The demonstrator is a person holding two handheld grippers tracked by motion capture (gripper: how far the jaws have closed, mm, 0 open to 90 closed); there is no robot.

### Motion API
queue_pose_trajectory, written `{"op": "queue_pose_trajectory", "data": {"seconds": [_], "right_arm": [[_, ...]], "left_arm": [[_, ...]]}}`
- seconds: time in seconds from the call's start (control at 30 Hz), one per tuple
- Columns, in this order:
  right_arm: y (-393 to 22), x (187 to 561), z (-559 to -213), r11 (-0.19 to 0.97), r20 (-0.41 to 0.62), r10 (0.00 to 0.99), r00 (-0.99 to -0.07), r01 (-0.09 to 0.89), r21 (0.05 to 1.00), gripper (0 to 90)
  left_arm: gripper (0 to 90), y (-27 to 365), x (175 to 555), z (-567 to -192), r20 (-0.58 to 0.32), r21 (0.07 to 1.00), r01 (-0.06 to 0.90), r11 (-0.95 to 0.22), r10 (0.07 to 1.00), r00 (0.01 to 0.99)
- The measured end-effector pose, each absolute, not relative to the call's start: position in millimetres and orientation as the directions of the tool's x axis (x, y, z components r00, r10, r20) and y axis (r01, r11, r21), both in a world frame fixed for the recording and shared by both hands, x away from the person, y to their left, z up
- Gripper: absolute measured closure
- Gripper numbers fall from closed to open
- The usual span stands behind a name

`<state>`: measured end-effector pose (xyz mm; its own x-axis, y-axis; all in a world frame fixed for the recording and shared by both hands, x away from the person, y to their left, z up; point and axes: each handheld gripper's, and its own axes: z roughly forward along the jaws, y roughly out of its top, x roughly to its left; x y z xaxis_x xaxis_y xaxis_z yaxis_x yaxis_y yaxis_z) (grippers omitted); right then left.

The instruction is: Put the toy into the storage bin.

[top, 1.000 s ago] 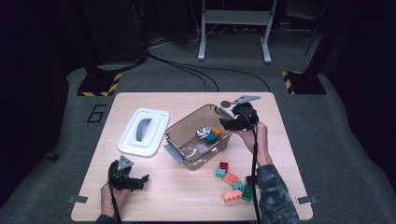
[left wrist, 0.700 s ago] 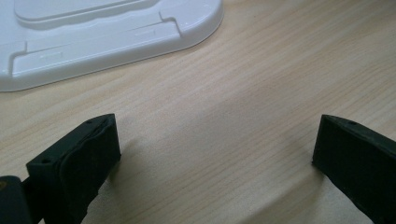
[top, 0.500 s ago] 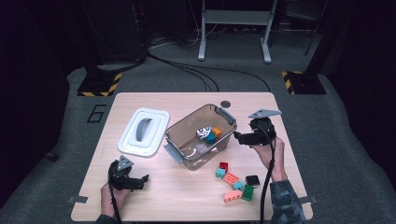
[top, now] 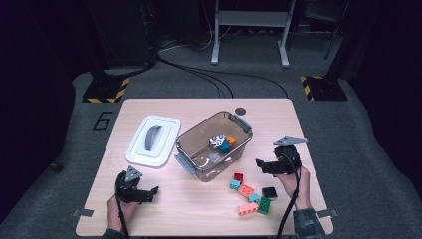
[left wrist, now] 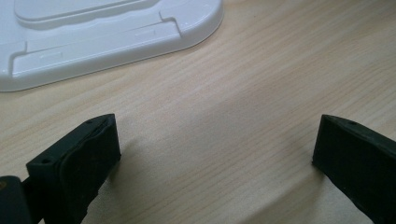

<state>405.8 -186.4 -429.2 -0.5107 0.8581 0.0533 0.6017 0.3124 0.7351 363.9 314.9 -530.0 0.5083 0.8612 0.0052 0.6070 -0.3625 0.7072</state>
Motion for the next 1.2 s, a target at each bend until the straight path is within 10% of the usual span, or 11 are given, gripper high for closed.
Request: {"op": "queue_pose_trajectory", "data": {"seconds": [1.2], "right_arm": [[-217.8, 357.6, -509.2, 0.328, 0.076, 0.876, -0.476, 0.705, 0.629, 16.6]], "left_arm": [[0.5, 314.1, 364.2, -531.2, 0.008, 0.717, 0.600, -0.354, 0.865, 0.501]]}}
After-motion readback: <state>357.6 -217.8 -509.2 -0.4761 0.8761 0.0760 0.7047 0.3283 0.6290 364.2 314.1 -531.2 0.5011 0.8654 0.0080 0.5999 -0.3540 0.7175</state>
